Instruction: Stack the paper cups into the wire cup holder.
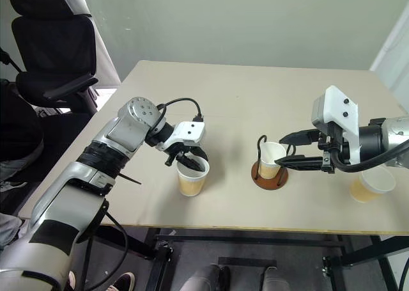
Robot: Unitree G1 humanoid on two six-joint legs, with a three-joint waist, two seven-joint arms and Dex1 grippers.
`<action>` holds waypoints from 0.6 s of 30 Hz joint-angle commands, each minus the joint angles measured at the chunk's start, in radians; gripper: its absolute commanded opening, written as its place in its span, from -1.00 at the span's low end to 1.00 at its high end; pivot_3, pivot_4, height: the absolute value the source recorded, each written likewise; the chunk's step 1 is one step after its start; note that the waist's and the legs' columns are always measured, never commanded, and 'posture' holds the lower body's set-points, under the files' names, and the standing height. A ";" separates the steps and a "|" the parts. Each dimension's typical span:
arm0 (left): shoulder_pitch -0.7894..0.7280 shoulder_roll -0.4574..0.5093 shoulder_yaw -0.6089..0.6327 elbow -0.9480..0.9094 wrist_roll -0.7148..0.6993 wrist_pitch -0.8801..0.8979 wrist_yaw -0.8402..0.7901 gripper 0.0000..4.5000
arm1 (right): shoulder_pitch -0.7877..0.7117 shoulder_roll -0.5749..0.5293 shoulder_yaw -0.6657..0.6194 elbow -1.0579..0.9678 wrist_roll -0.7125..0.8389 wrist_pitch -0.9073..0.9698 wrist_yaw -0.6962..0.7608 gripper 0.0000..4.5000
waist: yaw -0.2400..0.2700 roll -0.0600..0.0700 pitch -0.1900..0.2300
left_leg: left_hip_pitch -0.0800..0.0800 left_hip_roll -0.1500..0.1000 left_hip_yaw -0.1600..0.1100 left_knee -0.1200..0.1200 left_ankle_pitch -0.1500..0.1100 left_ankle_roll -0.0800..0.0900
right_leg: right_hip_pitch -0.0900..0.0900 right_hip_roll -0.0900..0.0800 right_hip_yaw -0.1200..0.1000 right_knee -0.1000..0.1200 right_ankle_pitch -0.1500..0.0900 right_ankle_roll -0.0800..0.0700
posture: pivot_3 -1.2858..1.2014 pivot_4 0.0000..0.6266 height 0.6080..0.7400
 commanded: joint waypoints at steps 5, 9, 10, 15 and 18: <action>-0.095 0.002 0.040 0.032 -0.055 0.040 -0.038 -1.00 | 0.010 0.000 -0.024 -0.009 -0.005 -0.013 -0.010 -0.01 | 0.002 0.000 0.000 | 0.000 0.000 0.000 0.000 0.001 0.001 | 0.001 0.000 0.000 -0.001 -0.001 0.002 | 0.03 -0.52 1.00; -0.102 0.012 0.025 0.013 -0.080 0.049 -0.038 -1.00 | 0.008 0.002 -0.026 -0.006 -0.002 -0.010 -0.010 -0.01 | 0.001 0.000 0.000 | 0.000 0.000 0.000 0.000 0.000 0.000 | 0.001 0.000 0.000 -0.001 -0.004 0.006 | 0.03 -0.52 1.00; -0.106 0.014 0.023 0.009 -0.089 0.054 -0.038 -1.00 | 0.008 0.001 -0.026 -0.005 -0.002 -0.010 -0.010 -0.01 | 0.001 0.000 0.000 | 0.000 0.000 0.000 0.000 0.000 0.000 | 0.000 0.000 0.000 0.000 -0.004 0.006 | 0.03 -0.52 1.00; -0.156 -0.006 0.050 0.045 -0.108 0.064 -0.038 -1.00 | 0.009 -0.009 -0.022 0.005 -0.013 -0.016 0.000 -0.01 | 0.003 0.000 0.000 | -0.001 0.000 0.000 0.000 0.000 0.001 | 0.000 0.000 0.000 -0.001 -0.003 0.006 | 0.03 -0.52 1.00; -0.219 -0.033 0.095 0.091 -0.130 0.082 -0.038 -1.00 | 0.007 -0.028 -0.033 0.041 -0.026 -0.023 0.020 -0.01 | 0.009 0.000 0.000 | -0.002 0.000 0.000 0.001 0.001 0.001 | 0.000 0.000 0.000 -0.001 -0.003 0.007 | 0.03 -0.52 1.00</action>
